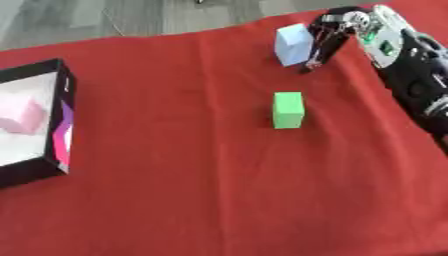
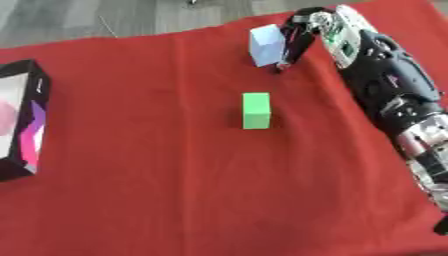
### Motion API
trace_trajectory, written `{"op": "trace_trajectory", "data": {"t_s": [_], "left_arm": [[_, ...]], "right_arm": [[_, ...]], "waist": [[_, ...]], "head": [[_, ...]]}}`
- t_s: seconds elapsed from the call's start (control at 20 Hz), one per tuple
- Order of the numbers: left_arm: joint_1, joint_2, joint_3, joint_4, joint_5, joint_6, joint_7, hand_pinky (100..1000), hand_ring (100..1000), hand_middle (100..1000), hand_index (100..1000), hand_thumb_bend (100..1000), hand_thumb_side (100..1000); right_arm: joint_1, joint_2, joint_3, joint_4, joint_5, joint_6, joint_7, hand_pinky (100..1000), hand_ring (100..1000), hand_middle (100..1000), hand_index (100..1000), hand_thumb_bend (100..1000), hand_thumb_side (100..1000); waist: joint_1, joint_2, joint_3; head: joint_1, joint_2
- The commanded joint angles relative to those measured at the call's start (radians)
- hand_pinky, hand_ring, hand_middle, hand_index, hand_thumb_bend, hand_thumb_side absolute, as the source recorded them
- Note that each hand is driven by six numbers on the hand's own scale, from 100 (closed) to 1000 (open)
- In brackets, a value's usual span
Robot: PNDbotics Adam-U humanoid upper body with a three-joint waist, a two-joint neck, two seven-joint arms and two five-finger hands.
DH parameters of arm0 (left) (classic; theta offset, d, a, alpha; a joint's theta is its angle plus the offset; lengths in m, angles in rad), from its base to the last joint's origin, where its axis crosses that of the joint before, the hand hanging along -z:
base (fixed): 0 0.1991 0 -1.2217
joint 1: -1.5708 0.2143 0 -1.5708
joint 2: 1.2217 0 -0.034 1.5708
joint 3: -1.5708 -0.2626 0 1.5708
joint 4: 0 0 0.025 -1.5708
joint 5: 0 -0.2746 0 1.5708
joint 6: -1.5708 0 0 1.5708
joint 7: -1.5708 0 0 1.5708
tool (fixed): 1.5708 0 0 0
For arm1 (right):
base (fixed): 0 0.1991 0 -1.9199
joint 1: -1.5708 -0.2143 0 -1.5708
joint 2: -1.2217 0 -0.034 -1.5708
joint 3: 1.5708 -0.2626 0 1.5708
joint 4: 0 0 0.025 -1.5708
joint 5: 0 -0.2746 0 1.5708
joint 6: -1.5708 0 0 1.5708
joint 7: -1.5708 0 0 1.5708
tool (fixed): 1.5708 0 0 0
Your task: Pick up the objects with one hand, pass them to the other hand, and then place them into the box on the other side of the table.
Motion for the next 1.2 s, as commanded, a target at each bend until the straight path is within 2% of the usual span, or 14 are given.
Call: {"op": "trace_trajectory", "data": {"t_s": [0.05, 0.55, 0.8, 1.2], "left_arm": [[-0.009, 0.029, 0.017, -0.009, -0.002, 0.000, -0.002, 827, 729, 660, 771, 520, 506], [-0.009, 0.034, 0.016, -0.011, -0.004, -0.001, -0.004, 827, 730, 660, 770, 516, 508], [-0.013, 0.035, 0.018, -0.014, -0.003, -0.003, -0.004, 829, 731, 661, 771, 508, 511], [-0.017, 0.036, 0.020, -0.016, 0.000, -0.004, -0.002, 831, 731, 662, 772, 501, 512]], "right_arm": [[-0.032, -0.041, -0.019, -0.039, 0.051, -0.014, 0.016, 911, 860, 771, 849, 640, 212], [-0.062, -0.050, -0.027, -0.059, 0.081, -0.037, 0.013, 916, 867, 785, 855, 640, 209], [-0.067, -0.053, -0.020, -0.068, 0.062, -0.073, 0.050, 928, 895, 831, 877, 633, 190], [-0.073, -0.061, -0.022, -0.071, 0.058, -0.122, 0.096, 940, 911, 850, 885, 604, 158]], "waist": [[-0.003, -0.007, 0.000], [-0.012, -0.001, 0.005], [-0.015, 0.009, 0.011], [-0.020, 0.023, 0.021]], "head": [[0.007, -0.014], [0.010, -0.033], [0.008, -0.043], [0.003, -0.064]]}}
